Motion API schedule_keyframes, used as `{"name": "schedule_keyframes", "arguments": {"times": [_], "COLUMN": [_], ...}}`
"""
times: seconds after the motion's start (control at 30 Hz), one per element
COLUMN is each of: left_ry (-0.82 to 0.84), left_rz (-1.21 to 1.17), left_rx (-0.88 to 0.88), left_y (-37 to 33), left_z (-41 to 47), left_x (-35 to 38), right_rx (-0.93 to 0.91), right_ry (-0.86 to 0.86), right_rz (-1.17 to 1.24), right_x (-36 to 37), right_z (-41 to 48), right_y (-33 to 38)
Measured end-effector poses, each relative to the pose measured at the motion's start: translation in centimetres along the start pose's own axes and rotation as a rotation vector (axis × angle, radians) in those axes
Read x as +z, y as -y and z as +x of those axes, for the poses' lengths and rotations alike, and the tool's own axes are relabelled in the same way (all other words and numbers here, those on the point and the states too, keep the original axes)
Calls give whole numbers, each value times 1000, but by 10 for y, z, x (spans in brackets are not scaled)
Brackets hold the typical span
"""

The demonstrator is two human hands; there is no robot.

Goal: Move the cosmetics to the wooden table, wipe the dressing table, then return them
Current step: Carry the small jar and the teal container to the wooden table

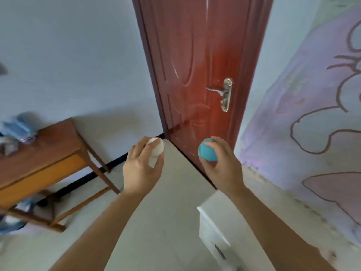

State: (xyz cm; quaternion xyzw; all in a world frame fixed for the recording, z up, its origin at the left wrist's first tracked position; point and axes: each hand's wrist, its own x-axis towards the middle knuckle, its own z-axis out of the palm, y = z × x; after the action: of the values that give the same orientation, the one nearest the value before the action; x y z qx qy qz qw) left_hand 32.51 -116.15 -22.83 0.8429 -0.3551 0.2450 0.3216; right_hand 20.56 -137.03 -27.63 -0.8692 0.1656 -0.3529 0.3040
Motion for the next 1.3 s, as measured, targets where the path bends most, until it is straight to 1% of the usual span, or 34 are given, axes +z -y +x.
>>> {"name": "schedule_keyframes", "arguments": {"times": [0.07, 0.27, 0.4, 0.5, 0.63, 0.8, 0.97, 1.07, 1.13, 1.27, 1.3], "left_ry": [-30, -122, -177, -191, -203, -183, -215, -203, -196, -264, -263], "left_rz": [39, 199, 269, 319, 317, 338, 405, 417, 433, 436, 445], "left_rx": [-29, -181, -283, -340, -441, -503, -549, -589, -609, -632, -620], "left_y": [43, 224, 308, 360, 420, 499, 583, 631, 659, 713, 724], "left_z": [-2, -7, -7, -8, -7, 8, 60, 101, 126, 153, 161], "left_x": [-27, -144, -204, -230, -239, -236, -227, -225, -224, -216, -210], "right_rx": [-48, -247, -342, -415, -453, -474, -473, -441, -445, -420, -430], "right_ry": [25, 143, 233, 295, 347, 385, 437, 451, 461, 511, 496], "right_rz": [0, 87, 148, 164, 181, 236, 295, 320, 326, 334, 315], "right_x": [39, 223, 312, 364, 426, 515, 615, 673, 705, 755, 767], "right_z": [17, 61, 76, 85, 107, 142, 203, 247, 276, 313, 321], "right_y": [29, 175, 261, 300, 328, 349, 366, 380, 392, 409, 407]}}
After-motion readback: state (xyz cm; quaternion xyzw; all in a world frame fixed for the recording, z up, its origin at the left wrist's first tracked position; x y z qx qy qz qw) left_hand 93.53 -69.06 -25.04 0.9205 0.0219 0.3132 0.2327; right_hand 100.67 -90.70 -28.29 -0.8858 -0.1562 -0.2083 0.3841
